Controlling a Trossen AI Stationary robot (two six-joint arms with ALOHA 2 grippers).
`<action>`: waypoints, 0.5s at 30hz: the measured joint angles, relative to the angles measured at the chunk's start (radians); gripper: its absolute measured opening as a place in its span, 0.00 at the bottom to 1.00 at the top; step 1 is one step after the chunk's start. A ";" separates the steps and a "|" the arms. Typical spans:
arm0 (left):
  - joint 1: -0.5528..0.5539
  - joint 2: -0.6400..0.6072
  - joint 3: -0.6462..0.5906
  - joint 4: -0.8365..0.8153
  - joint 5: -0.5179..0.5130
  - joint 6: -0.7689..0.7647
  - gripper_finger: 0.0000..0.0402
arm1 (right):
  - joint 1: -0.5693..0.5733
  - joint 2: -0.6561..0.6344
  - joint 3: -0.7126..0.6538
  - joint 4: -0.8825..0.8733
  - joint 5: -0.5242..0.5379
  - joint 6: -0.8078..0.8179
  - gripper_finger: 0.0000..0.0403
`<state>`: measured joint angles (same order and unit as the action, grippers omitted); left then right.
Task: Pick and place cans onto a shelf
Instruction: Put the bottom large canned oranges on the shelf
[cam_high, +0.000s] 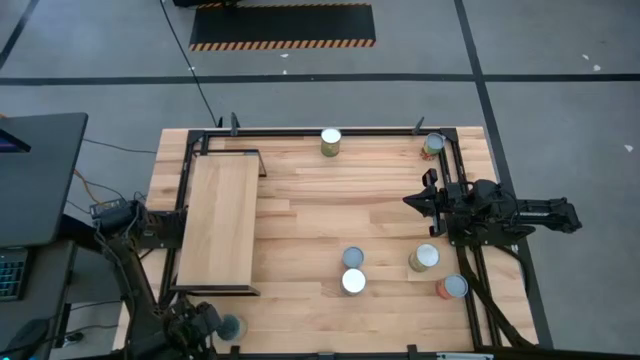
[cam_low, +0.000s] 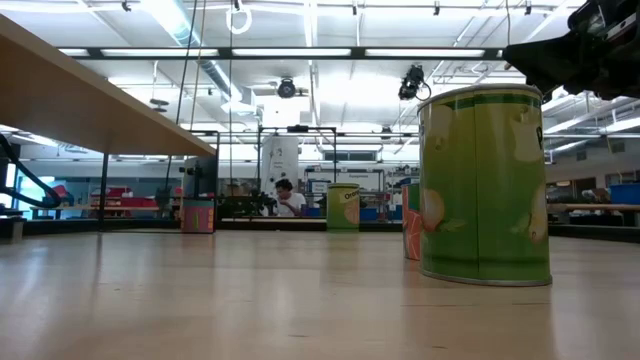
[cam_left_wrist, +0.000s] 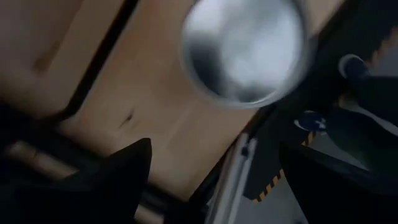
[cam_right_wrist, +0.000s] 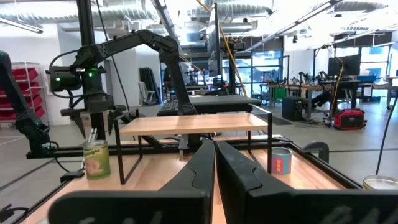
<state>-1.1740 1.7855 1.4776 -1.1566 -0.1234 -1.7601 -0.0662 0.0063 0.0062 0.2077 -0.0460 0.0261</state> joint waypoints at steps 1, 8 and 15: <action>0.007 0.000 0.000 0.014 -0.006 0.032 0.89 | 0.000 0.000 0.000 0.000 0.000 0.000 0.06; 0.082 0.002 0.000 -0.029 -0.041 0.277 0.89 | 0.000 0.000 0.000 0.000 0.000 0.000 0.06; 0.156 0.003 0.001 -0.021 0.064 0.445 0.89 | 0.000 0.000 0.000 0.000 0.000 0.000 0.06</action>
<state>-1.0181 1.7882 1.4787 -1.1775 -0.0591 -1.3151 -0.0662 0.0063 0.0063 0.2077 -0.0460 0.0261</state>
